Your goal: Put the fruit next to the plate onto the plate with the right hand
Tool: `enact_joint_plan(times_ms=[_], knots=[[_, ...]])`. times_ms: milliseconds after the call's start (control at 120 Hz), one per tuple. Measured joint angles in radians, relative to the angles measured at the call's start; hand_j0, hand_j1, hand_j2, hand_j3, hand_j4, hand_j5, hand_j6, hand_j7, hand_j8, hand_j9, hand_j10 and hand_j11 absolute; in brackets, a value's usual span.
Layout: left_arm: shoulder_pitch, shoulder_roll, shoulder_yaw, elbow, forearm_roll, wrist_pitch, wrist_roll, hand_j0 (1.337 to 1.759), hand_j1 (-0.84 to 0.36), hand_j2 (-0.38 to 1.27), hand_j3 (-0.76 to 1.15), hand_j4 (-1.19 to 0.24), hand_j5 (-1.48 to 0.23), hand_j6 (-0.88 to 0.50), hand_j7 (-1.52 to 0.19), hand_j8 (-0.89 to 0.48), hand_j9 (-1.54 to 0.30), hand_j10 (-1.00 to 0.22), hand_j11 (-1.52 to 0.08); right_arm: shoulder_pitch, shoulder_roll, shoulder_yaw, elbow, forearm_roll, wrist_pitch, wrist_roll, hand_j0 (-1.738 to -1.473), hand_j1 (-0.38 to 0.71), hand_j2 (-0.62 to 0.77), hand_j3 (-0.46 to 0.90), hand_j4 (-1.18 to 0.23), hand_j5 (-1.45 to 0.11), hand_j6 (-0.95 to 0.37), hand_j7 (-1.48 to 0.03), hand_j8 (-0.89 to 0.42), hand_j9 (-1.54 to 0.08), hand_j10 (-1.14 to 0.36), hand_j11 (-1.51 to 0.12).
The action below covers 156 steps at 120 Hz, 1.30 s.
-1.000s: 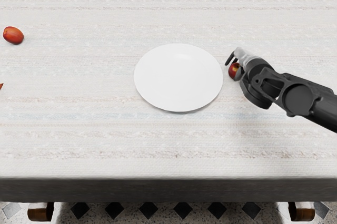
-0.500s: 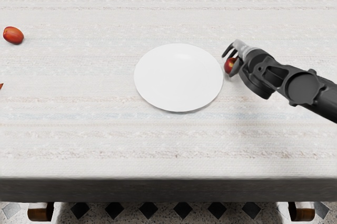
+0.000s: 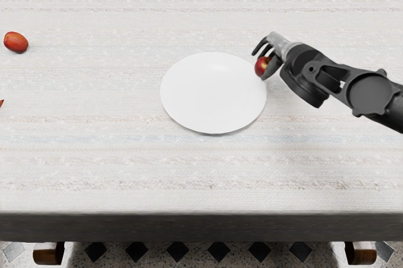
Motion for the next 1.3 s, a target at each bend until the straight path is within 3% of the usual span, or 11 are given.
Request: enact_joint_plan(times_ms=[817,1300], knots=[[0.0,0.0,0.0,0.0,0.0,0.0,0.0,1.658,0.07,0.05,0.0,-0.23,-0.3,-0.23,-0.3,-0.23,-0.3,-0.23,-0.3,0.024,0.142,0.01,0.004,0.0,-0.01,0.0,-1.658,0.26,0.13,0.0,-0.55,-0.71,-0.5,-0.71,-0.42,-0.7,-0.55,-0.7],[0.0,0.0,0.0,0.0,0.0,0.0,0.0,1.658,0.07,0.05,0.0,-0.23,-0.3,-0.23,-0.3,-0.23,-0.3,-0.23,-0.3,-0.025,0.187,0.001,0.002,-0.003,-0.031,0.005,-1.658,0.26,0.13,0.0,-0.55,-0.71,-0.5,-0.71,-0.42,-0.7,-0.55,-0.7]])
